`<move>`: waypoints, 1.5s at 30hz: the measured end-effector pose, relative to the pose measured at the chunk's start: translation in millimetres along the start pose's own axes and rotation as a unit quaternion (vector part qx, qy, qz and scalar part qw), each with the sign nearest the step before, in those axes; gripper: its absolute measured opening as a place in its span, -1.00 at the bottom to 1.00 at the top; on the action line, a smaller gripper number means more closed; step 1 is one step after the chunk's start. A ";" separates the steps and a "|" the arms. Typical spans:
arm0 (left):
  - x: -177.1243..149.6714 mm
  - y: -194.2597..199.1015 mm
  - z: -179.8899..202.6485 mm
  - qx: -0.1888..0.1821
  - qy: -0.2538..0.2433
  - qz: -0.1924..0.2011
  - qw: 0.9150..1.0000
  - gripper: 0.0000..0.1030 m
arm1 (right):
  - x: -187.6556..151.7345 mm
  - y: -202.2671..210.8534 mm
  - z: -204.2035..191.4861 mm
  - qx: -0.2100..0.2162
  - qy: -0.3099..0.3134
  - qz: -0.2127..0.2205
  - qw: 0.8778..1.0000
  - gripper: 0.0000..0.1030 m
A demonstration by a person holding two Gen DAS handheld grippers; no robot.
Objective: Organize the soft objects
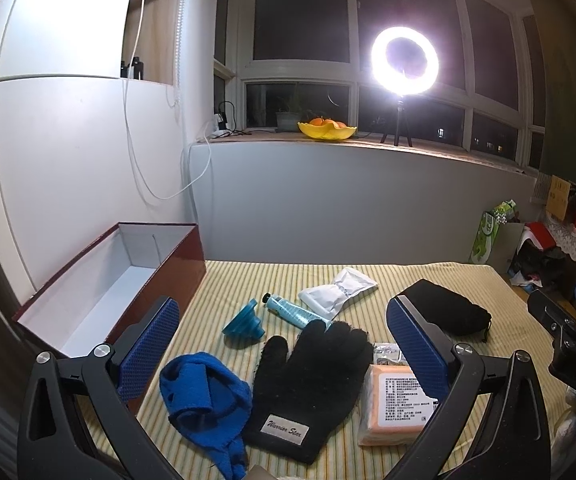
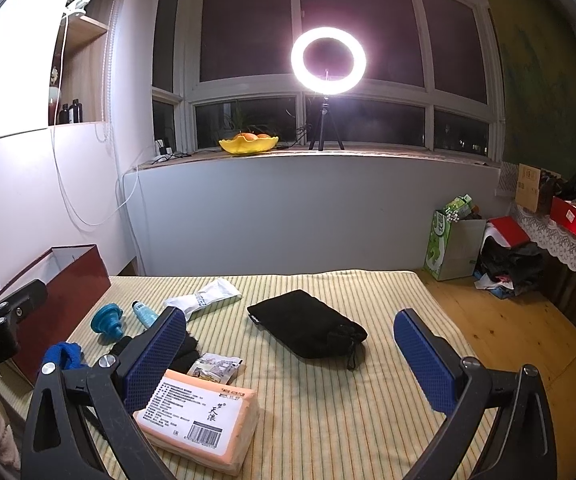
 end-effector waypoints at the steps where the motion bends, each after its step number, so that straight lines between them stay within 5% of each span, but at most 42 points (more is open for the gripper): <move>1: -0.1 0.0 0.3 0.000 0.000 0.000 1.000 1.00 | 0.1 -0.1 0.6 0.000 0.000 0.000 1.000 0.99; 45: -2.4 -8.4 11.0 -0.022 -0.008 -0.027 0.999 1.00 | 8.7 -9.9 9.3 0.001 -0.005 -0.019 1.000 0.99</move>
Point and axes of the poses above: each gripper's, at about its wrist camera, not at the fingertips, and y roughly against the way its jaws point, z to its right, x to its top, the point moved 9 cm from there along -y, roughly the way its jaws point, and after that the axes turned 2 degrees about y, right-handed, at the moved point
